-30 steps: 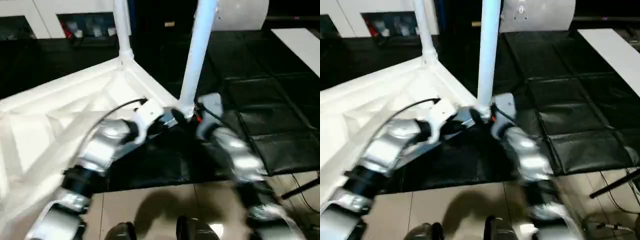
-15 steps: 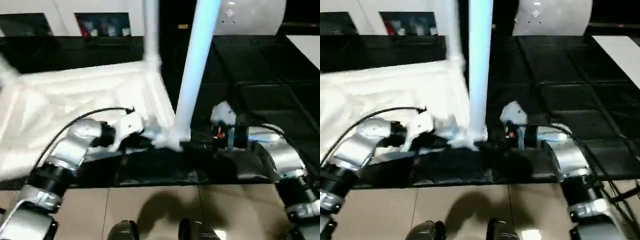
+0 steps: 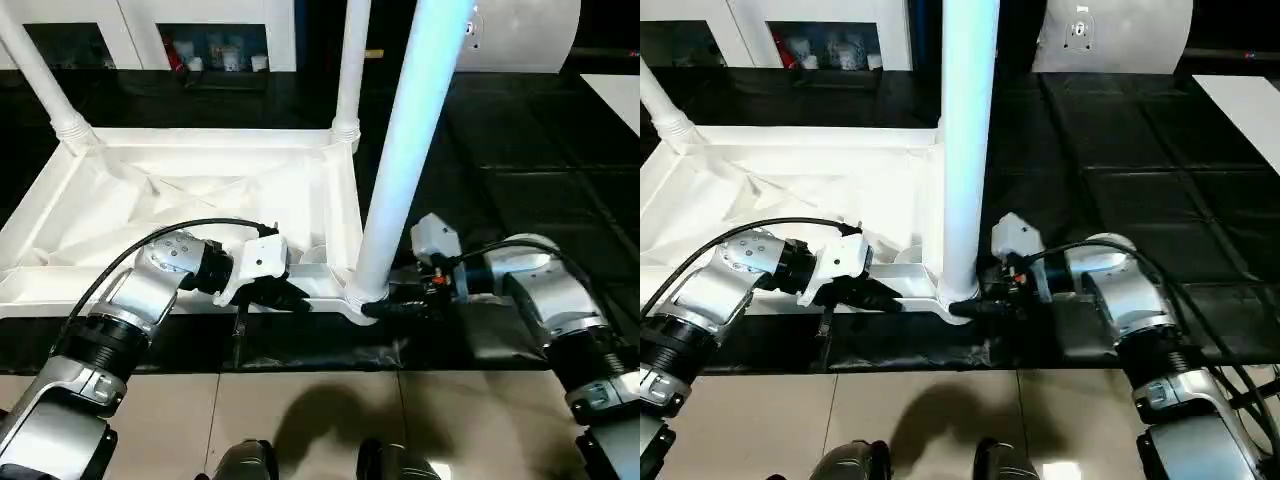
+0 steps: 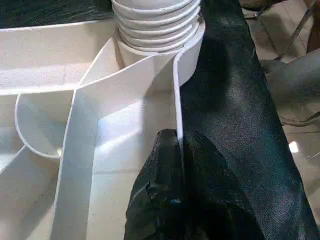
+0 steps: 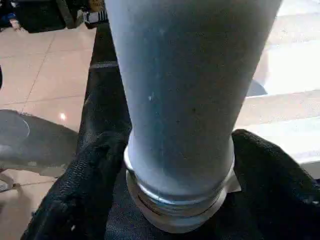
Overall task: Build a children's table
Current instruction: Rotate leg to tighten
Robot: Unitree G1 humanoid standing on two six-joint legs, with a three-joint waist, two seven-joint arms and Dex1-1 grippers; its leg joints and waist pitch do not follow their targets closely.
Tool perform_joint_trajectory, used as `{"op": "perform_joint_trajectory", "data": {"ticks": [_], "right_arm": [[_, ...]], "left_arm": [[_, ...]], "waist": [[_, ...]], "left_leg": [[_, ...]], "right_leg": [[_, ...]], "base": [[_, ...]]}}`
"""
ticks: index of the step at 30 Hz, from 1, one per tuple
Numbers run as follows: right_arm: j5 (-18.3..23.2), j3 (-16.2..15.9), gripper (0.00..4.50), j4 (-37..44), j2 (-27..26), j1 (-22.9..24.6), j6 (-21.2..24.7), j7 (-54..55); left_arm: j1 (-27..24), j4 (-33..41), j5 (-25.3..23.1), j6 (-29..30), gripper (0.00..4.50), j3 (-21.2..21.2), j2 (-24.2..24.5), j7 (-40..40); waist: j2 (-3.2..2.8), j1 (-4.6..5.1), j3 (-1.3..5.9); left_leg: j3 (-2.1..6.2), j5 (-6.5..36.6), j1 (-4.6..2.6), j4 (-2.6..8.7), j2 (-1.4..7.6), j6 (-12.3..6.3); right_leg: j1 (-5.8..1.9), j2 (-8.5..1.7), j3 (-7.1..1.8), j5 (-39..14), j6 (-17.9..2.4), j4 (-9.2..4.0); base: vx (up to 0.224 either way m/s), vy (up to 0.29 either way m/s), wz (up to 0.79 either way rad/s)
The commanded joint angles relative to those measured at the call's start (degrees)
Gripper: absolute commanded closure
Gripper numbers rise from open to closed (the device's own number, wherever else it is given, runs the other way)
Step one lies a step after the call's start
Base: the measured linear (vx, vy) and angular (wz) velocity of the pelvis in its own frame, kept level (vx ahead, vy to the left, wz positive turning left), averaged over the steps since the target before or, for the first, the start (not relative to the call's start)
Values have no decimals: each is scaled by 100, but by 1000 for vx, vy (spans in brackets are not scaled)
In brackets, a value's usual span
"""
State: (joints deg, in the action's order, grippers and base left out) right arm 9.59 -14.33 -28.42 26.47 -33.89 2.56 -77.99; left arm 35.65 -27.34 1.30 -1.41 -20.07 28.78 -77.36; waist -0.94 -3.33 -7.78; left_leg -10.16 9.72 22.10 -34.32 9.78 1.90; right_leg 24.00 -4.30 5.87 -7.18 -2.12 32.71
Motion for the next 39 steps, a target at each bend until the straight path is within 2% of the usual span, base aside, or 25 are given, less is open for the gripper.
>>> {"op": "perform_joint_trajectory", "data": {"ticks": [1, 3, 13, 16, 17, 19, 20, 21, 22, 23, 24, 25, 26, 27, 28, 30, 32, 37, 39], "right_arm": [[-47, -26, 125, -81, -13, -75, -85, -82], [-47, -22, 159, -94, -25, -80, -107, -76], [-37, -25, 178, -50, -112, 43, -255, -14], [101, 165, 178, 215, -332, 324, 13, 512], [107, 233, 178, 229, -420, 369, 46, 736], [121, 424, 178, 261, -688, 477, 228, 1414], [121, 494, 178, 269, -806, 510, 375, 1702], [108, 523, 178, 353, -961, 600, 443, 1977], [36, 595, 178, 510, -1411, 810, 742, 2789], [25, 602, 178, 529, -1466, 836, 776, 2885], [2, 632, 178, 552, -1603, 878, 805, 3107], [-32, 695, 178, 568, -1807, 917, 813, 3437], [-113, 848, 178, 569, -2209, 938, 928, 4189], [-128, 861, 178, 566, -2254, 934, 944, 4277], [-240, 958, 178, 540, -2585, 882, 1044, 4940], [-323, 1036, 178, 529, -2875, 782, 1171, 5513], [-357, 1129, 178, 457, -3117, 637, 1199, 5957], [-410, 1182, 178, 434, -3284, 519, 1092, 6196], [-459, 1167, 178, 545, -3266, 604, 966, 6106]], "left_arm": [[104, 29, -85, -178, 450, -129, -13, -167], [100, 21, -86, -200, 450, -132, -11, -178], [70, -62, -121, -290, 450, -142, -24, -132], [15, 51, -137, 152, 450, -6, -154, 350], [11, 91, -108, 289, 450, 51, -224, 498], [-8, 236, -5, 654, 450, 198, -412, 845], [-18, 304, 24, 771, 450, 241, -480, 963], [-19, 386, 12, 906, 450, 270, -572, 1142], [-19, 586, -28, 1327, 450, 339, -879, 1665], [-19, 609, -34, 1379, 450, 347, -917, 1729], [-13, 652, -47, 1498, 450, 362, -1017, 1879], [1, 703, -69, 1666, 450, 380, -1166, 2089], [42, 789, -141, 1974, 450, 410, -1454, 2498], [52, 791, -149, 2013, 450, 421, -1497, 2562], [140, 793, -219, 2286, 450, 482, -1821, 3033], [248, 760, -319, 2467, 450, 525, -2159, 3536], [334, 738, -385, 2576, 450, 561, -2426, 3905], [386, 765, -491, 2664, 450, 603, -2577, 4210], [321, 889, -553, 2663, 450, 567, -2465, 4092]], "waist": [[59, 36, 440], [61, 35, 439], [54, 34, 439], [55, 26, 434], [71, 42, 433], [37, 69, 407], [51, 102, 403], [52, 132, 396], [52, 153, 386], [43, 188, 378], [57, 228, 389], [58, 244, 397], [14, 262, 375], [39, 304, 383], [42, 313, 391], [5, 347, 369], [22, 368, 372], [31, 343, 393], [23, 318, 407]], "left_leg": [[130, 1488, -149, 432, 369, -415], [126, 1474, -143, 432, 365, -428], [130, 1535, -143, 441, 369, -412], [139, 1584, -151, 458, 376, -373], [147, 1638, -153, 455, 366, -351], [154, 1774, -184, 451, 358, -243], [173, 1864, -165, 451, 344, -202], [183, 1943, -174, 455, 332, -165], [194, 1978, -169, 460, 332, -152], [201, 2045, -175, 467, 340, -102], [224, 2101, -151, 468, 325, -85], [217, 2071, -145, 473, 326, -77], [209, 2093, -167, 469, 328, -85], [215, 2071, -145, 472, 310, -99], [213, 2044, -143, 466, 306, -94], [208, 2027, -154, 472, 298, -148], [198, 2044, -153, 476, 288, -165], [174, 1806, -116, 482, 264, -337], [164, 1629, -97, 492, 277, -393]], "right_leg": [[-293, -486, -345, -2667, -994, -418], [-295, -484, -346, -2653, -997, -419], [-289, -484, -345, -2743, -969, -428], [-287, -486, -347, -2807, -950, -438], [-291, -495, -337, -2928, -926, -454], [-251, -501, -335, -3178, -883, -489], [-271, -508, -314, -3350, -811, -511], [-254, -503, -300, -3498, -723, -534], [-250, -501, -296, -3536, -699, -537], [-232, -501, -293, -3583, -676, -552], [-259, -505, -267, -3652, -607, -557], [-262, -501, -277, -3596, -595, -547], [-217, -509, -296, -3541, -615, -570], [-231, -505, -280, -3527, -621, -580], [-240, -506, -277, -3489, -619, -569], [-212, -484, -274, -3431, -614, -595], [-213, -473, -272, -3387, -578, -610], [-241, -472, -292, -3062, -542, -605], [-259, -469, -303, -2800, -615, -568]], "base": [[0, 0, 0], [0, 0, 0], [0, 0, 0], [0, 0, 0], [0, 0, 0], [0, 0, 0], [0, 0, 0], [0, 0, 0], [0, 0, 0], [0, 0, 0], [0, 0, 0], [0, 0, 0], [0, 0, 0], [0, 0, 0], [0, 0, 0], [0, 0, 0], [0, 0, 0], [0, 0, 0], [0, 0, 0]]}}
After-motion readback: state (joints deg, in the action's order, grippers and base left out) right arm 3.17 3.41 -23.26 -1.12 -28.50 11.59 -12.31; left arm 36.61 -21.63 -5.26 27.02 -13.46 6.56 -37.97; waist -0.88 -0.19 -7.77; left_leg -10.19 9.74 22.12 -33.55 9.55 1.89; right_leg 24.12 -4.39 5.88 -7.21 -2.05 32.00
